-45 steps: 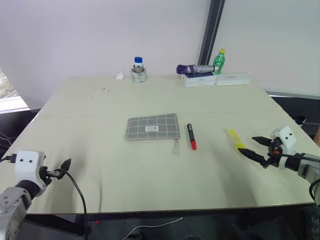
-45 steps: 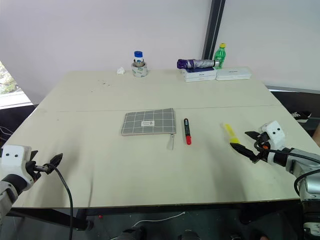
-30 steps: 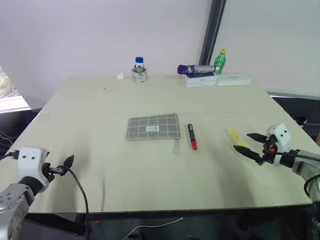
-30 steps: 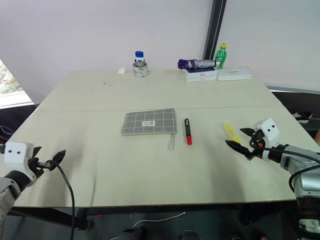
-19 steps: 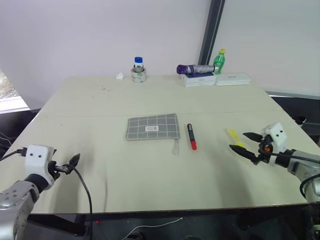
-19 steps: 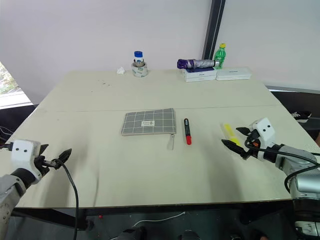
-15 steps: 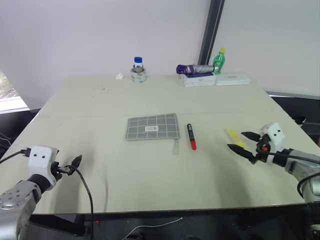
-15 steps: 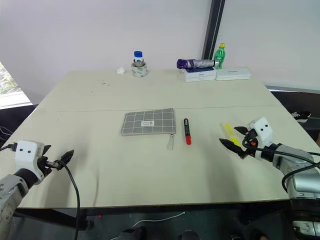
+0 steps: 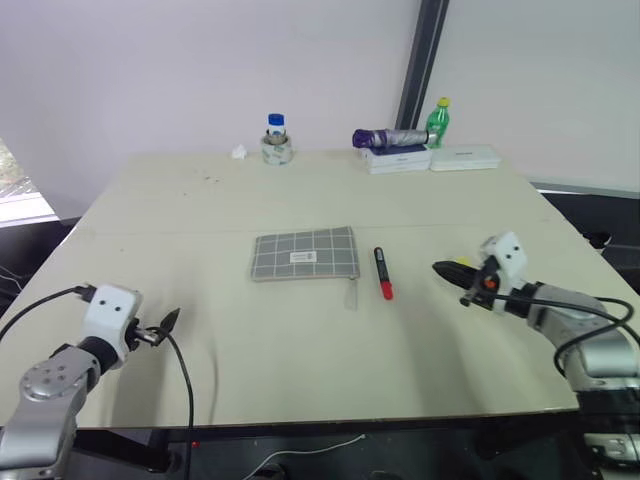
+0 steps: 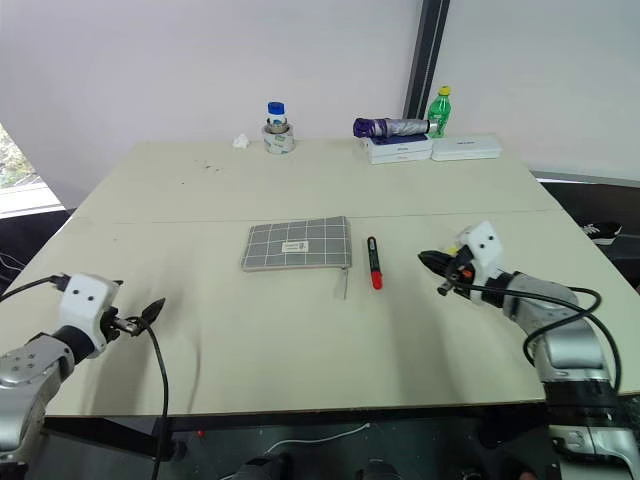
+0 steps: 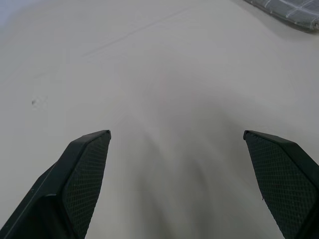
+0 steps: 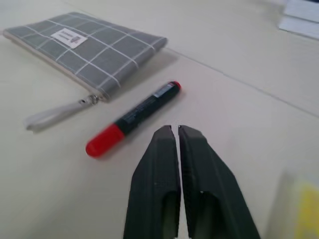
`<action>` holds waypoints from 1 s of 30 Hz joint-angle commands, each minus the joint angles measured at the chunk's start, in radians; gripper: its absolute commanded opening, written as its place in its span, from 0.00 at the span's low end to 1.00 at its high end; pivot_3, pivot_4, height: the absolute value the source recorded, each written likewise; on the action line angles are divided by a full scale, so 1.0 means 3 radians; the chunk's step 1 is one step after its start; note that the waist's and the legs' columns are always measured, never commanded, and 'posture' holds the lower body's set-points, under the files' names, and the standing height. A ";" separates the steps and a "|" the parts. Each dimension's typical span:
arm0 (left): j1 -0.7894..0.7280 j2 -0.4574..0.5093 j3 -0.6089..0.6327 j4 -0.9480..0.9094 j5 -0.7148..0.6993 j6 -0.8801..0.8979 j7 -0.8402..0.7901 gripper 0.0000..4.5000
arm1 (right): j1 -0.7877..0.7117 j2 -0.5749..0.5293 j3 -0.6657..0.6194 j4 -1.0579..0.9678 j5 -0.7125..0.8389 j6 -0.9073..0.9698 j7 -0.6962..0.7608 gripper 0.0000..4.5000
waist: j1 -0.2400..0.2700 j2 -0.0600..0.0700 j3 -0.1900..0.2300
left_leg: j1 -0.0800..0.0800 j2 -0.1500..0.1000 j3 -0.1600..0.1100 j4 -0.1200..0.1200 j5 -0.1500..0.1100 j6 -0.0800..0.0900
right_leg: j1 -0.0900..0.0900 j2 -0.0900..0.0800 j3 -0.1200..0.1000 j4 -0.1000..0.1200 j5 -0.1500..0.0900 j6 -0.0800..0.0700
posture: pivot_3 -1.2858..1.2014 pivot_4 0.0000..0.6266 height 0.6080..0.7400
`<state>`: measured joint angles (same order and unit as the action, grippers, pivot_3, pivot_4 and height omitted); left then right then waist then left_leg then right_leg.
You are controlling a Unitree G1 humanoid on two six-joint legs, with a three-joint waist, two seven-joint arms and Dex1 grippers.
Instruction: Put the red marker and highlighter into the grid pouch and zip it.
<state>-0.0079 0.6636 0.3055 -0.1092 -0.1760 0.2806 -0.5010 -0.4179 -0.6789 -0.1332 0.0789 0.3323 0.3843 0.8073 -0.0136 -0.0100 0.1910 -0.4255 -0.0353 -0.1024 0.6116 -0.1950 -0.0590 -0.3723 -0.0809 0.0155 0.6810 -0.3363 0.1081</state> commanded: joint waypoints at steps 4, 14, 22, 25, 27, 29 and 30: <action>-0.0439 0.0160 -0.0442 0.0453 0.0525 -0.0637 -0.0034 1.00 | -0.0539 0.0281 0.0365 0.0093 -0.0438 0.0080 -0.0522 0.01 | -0.0001 0.0000 0.0000 | -0.0001 -0.0001 0.0000 0.0000 0.0000 0.0000 | -0.0002 0.0001 -0.0001 0.0000 0.0001 0.0000 | 0.52 0.24 0.98; -0.1329 0.0094 -0.1128 0.1451 0.1186 -0.1390 0.0071 1.00 | -0.1442 0.0876 0.0835 0.1435 -0.1119 -0.0307 -0.1079 0.01 | -0.0018 0.0000 0.0000 | -0.0001 -0.0009 0.0001 -0.0003 0.0001 -0.0001 | -0.0007 0.0005 -0.0004 0.0007 0.0001 0.0002 | 0.52 0.24 0.98; -0.1913 -0.0007 -0.1475 0.2229 0.1558 -0.1886 0.0228 1.00 | -0.1851 0.1184 0.0911 0.2463 -0.1344 -0.0663 -0.1238 0.01 | -0.0026 0.0000 0.0000 | -0.0001 -0.0011 0.0003 -0.0001 0.0002 -0.0003 | -0.0009 0.0007 -0.0004 0.0016 0.0001 0.0002 | 0.52 0.24 0.98; -0.2067 -0.0063 -0.1574 0.2461 0.1637 -0.1997 0.0244 1.00 | -0.1959 0.1258 0.0914 0.2753 -0.1404 -0.0710 -0.1283 0.01 | -0.0025 0.0001 0.0000 | 0.0000 -0.0012 0.0003 0.0000 0.0003 -0.0003 | -0.0009 0.0007 -0.0004 0.0018 0.0001 0.0002 | 0.52 0.24 0.98; -0.2132 -0.0094 -0.1635 0.2577 0.1688 -0.2060 0.0231 1.00 | -0.2020 0.1298 0.0927 0.2911 -0.1443 -0.0776 -0.1307 0.01 | -0.0025 0.0001 0.0000 | 0.0000 -0.0012 0.0003 0.0001 0.0003 -0.0003 | -0.0008 0.0007 -0.0004 0.0019 0.0001 0.0002 | 0.52 0.24 0.98; -0.2186 -0.0117 -0.1671 0.2674 0.1718 -0.2118 0.0234 1.00 | -0.2071 0.1338 0.0925 0.3020 -0.1464 -0.0843 -0.1298 0.01 | -0.0023 0.0001 -0.0001 | 0.0001 -0.0012 0.0003 0.0001 0.0003 -0.0004 | -0.0008 0.0007 -0.0004 0.0020 0.0001 0.0002 | 0.52 0.24 0.98; -0.2210 -0.0131 -0.1683 0.2713 0.1725 -0.2138 0.0236 1.00 | -0.2092 0.1357 0.0918 0.3065 -0.1465 -0.0867 -0.1284 0.01 | -0.0023 0.0001 -0.0001 | 0.0001 -0.0013 0.0003 0.0001 0.0003 -0.0004 | -0.0008 0.0007 -0.0004 0.0020 0.0001 0.0002 | 0.52 0.24 0.98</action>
<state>-0.6664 0.6320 -0.1777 0.6853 0.3250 -0.3450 -0.4299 -1.0220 -0.2811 0.1448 0.9841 -0.0994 0.1444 0.4223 -0.0204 -0.0095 0.1907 -0.4252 -0.0391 -0.1016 0.6122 -0.1939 -0.0601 -0.3745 -0.0788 0.0142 0.6871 -0.3359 0.1088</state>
